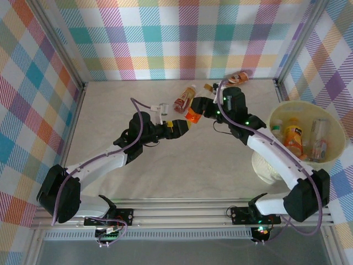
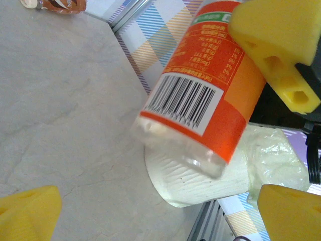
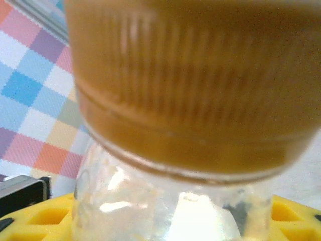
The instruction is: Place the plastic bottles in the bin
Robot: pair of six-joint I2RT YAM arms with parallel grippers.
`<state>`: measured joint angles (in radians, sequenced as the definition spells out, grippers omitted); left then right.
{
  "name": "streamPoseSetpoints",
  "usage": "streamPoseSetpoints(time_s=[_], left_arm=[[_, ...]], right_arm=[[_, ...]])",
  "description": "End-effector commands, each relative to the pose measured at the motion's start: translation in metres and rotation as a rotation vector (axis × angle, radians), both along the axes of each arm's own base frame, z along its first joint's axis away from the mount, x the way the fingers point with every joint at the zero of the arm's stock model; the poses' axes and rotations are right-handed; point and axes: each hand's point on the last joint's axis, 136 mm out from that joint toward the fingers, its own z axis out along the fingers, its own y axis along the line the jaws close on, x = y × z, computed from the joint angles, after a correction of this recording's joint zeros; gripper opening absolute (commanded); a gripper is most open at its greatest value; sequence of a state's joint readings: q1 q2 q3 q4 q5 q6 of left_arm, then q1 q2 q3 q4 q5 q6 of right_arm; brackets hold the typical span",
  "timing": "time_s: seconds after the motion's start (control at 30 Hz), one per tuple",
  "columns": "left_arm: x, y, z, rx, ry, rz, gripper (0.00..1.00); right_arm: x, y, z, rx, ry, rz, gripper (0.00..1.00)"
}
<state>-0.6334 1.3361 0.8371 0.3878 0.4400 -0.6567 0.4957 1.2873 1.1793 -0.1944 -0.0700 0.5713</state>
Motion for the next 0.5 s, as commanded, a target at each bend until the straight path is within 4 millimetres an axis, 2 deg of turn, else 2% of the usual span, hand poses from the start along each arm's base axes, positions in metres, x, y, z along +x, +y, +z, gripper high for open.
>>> streamPoseSetpoints(time_s=[0.0, 0.33, 0.47], left_arm=[[0.004, -0.003, 0.012, 0.008, -0.048, 0.004, 1.0], [0.017, 0.003, -0.009, 0.06, 0.006, 0.081, 1.0], [0.021, 0.002, -0.015, 0.074, 0.022, 0.095, 1.0]], right_arm=[[-0.003, -0.038, 0.029, -0.146, -0.112, -0.111, 0.42], [-0.03, -0.111, 0.079, -0.409, -0.274, -0.308, 0.4], [-0.043, -0.149, 0.1, -0.548, -0.303, -0.424, 0.38]])
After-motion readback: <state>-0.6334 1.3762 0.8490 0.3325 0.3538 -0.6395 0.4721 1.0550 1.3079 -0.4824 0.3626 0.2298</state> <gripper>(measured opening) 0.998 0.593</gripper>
